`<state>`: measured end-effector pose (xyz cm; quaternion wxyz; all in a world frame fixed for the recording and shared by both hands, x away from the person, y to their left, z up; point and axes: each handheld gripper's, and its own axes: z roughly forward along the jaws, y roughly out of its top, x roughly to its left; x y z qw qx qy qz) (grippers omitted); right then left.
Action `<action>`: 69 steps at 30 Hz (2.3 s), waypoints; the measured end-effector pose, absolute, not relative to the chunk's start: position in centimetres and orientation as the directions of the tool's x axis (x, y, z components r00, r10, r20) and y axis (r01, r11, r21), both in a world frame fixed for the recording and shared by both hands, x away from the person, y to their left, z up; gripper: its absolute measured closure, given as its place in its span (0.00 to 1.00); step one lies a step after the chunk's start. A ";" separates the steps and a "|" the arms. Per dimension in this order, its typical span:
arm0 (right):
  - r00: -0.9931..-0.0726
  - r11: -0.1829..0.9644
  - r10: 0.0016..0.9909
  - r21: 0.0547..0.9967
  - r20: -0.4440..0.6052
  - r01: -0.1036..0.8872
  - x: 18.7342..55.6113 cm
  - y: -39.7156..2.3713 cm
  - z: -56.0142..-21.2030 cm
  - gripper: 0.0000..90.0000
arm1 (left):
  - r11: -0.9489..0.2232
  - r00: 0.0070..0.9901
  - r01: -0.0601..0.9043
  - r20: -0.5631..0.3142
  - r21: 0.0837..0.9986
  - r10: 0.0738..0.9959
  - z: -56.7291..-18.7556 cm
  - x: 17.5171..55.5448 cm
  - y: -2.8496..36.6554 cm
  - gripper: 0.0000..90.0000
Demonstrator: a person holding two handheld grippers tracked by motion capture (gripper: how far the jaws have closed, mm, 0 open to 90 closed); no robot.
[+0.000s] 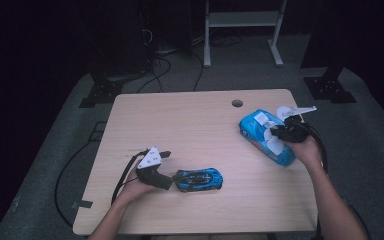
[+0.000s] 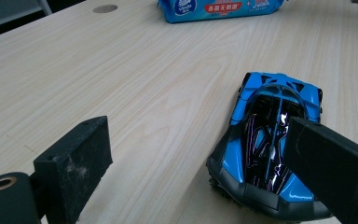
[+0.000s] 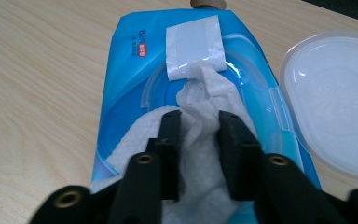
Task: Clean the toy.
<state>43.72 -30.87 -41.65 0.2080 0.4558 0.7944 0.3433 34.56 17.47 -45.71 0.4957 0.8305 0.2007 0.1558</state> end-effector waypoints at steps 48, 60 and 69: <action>-0.945 0.543 0.312 0.797 0.101 0.264 33.8 -14.0 -43.4 0.90 | -0.556 0.939 0.162 0.046 0.815 0.341 -47.3 33.8 15.6 0.09; -0.949 0.541 0.305 0.805 0.080 0.242 34.2 -12.3 -45.0 0.63 | -0.644 0.958 0.127 0.075 0.754 0.277 -47.8 33.9 13.9 0.19; -0.920 0.496 0.386 0.825 0.071 0.271 34.6 -10.5 -45.6 0.92 | -0.647 0.946 0.144 0.087 0.749 0.312 -47.8 34.0 13.4 0.21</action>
